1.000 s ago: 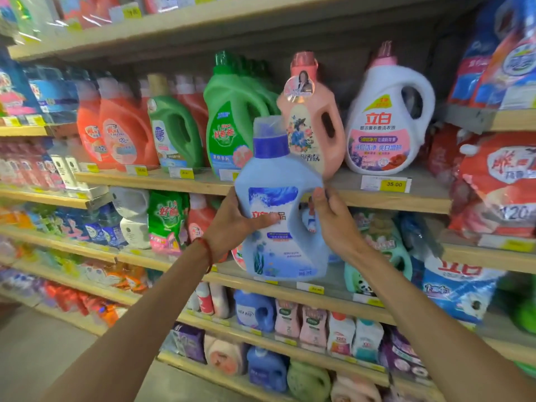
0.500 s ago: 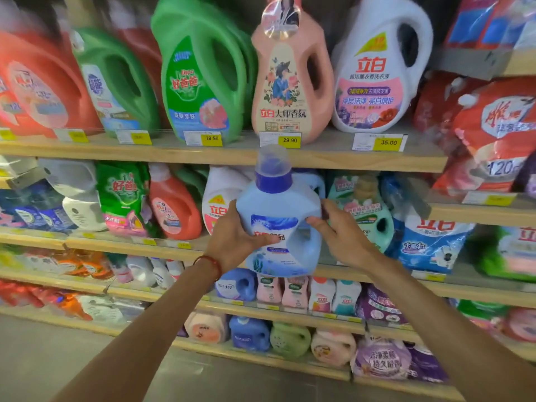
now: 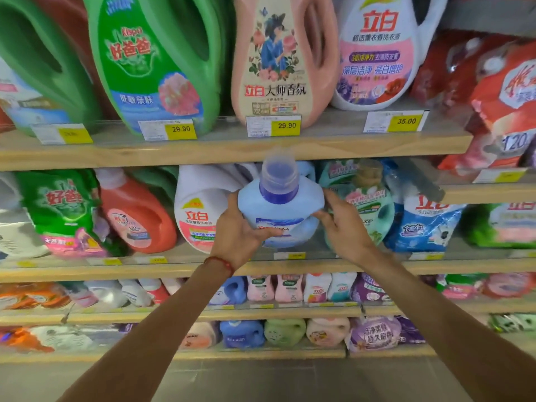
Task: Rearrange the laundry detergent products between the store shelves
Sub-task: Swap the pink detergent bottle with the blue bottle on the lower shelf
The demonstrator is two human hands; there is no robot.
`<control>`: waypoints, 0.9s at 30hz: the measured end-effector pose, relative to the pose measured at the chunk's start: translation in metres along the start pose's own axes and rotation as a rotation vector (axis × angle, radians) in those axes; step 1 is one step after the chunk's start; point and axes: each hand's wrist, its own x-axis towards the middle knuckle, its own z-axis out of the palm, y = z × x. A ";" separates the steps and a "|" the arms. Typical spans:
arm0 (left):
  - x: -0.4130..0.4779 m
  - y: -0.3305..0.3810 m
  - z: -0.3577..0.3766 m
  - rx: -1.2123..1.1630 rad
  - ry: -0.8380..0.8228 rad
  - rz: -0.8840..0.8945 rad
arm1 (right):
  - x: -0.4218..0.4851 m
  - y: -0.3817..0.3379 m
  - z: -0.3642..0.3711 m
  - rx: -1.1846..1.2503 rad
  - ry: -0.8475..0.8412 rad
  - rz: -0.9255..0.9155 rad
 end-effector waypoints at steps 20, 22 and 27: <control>0.053 -0.082 0.077 0.006 -0.077 -0.117 | 0.032 0.093 0.057 -0.089 -0.015 0.230; 0.055 -0.090 0.082 0.010 -0.080 -0.139 | 0.034 0.100 0.064 -0.091 -0.029 0.244; 0.061 -0.100 0.085 -0.026 -0.083 -0.196 | 0.040 0.110 0.081 -0.060 0.032 0.266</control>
